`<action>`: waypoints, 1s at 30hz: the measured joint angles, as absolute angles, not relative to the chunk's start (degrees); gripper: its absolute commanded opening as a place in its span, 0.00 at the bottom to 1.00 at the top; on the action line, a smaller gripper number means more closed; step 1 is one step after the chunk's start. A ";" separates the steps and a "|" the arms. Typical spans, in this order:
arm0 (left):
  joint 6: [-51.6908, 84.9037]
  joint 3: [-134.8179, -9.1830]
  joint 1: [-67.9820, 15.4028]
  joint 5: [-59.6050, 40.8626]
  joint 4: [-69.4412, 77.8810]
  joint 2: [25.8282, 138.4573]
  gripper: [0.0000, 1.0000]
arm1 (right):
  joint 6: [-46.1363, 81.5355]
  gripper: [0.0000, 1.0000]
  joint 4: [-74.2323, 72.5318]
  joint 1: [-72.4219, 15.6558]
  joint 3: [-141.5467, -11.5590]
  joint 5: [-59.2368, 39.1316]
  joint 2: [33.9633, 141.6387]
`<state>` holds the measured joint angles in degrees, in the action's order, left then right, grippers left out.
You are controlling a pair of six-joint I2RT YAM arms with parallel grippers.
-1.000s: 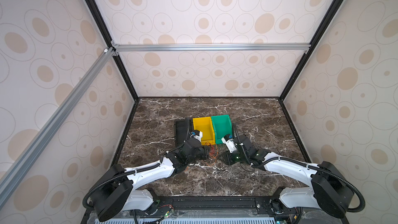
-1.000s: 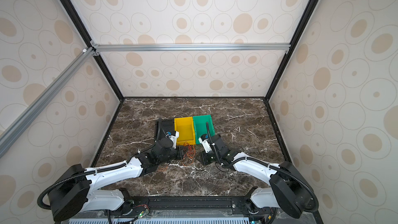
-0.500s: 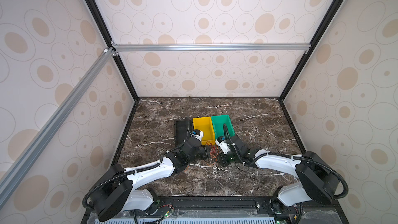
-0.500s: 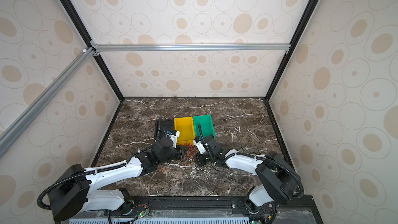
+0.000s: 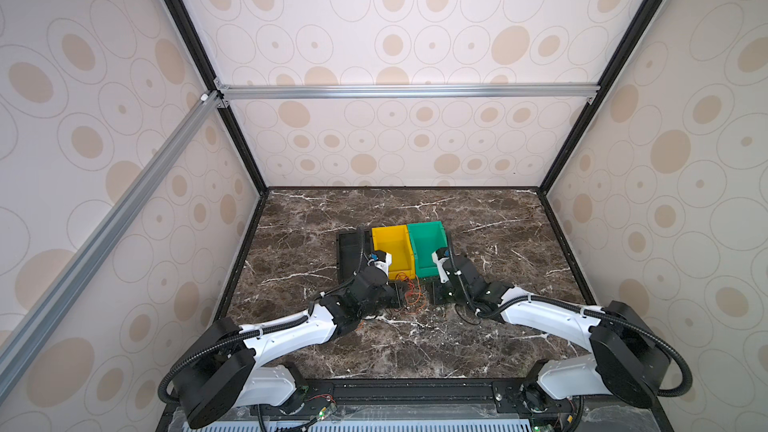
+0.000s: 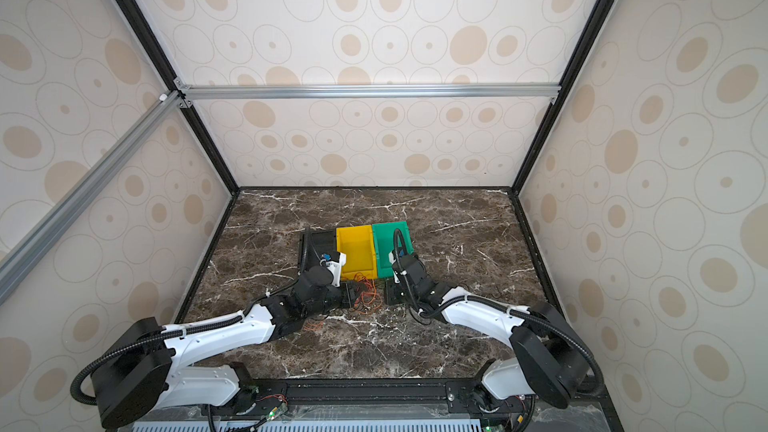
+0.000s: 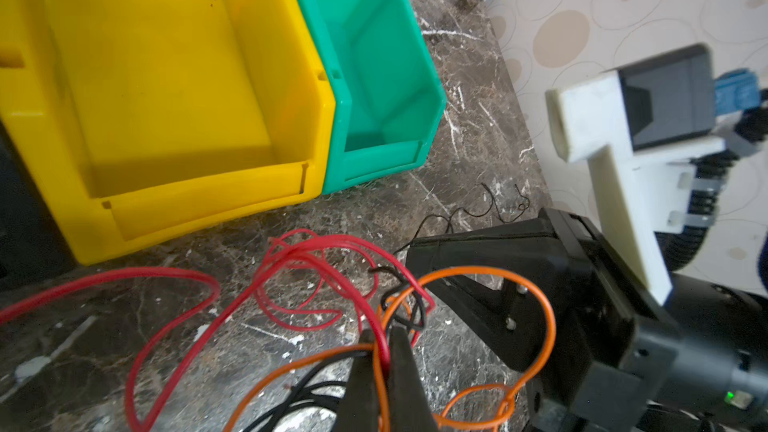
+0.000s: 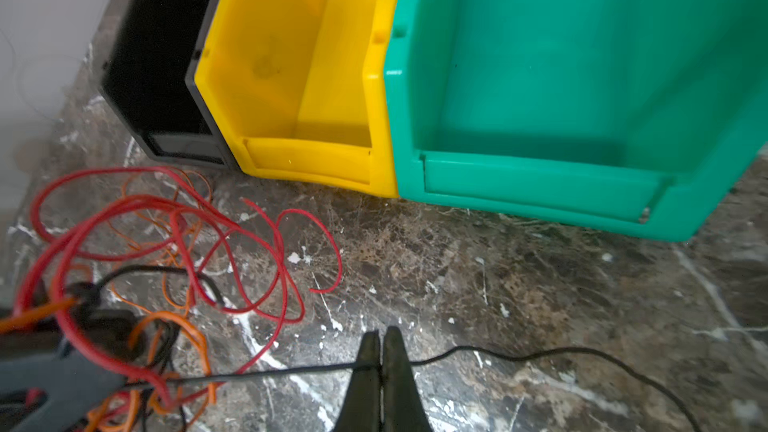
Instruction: Untangle the cables
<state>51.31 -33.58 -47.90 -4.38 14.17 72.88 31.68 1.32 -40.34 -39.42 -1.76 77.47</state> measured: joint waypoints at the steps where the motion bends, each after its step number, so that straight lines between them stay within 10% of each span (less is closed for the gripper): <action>1: 51.46 -33.41 -47.90 -4.40 14.87 72.71 0.05 | 32.36 0.00 1.87 -39.44 -39.35 -2.90 76.47; 16: 53.36 -25.36 -46.22 -1.04 11.94 69.67 0.27 | 34.02 0.00 13.26 -29.67 -38.76 1.58 70.37; 30: 50.04 -30.61 -47.09 -11.42 21.45 86.26 0.75 | 31.79 0.00 15.44 -29.65 -42.50 -7.44 66.00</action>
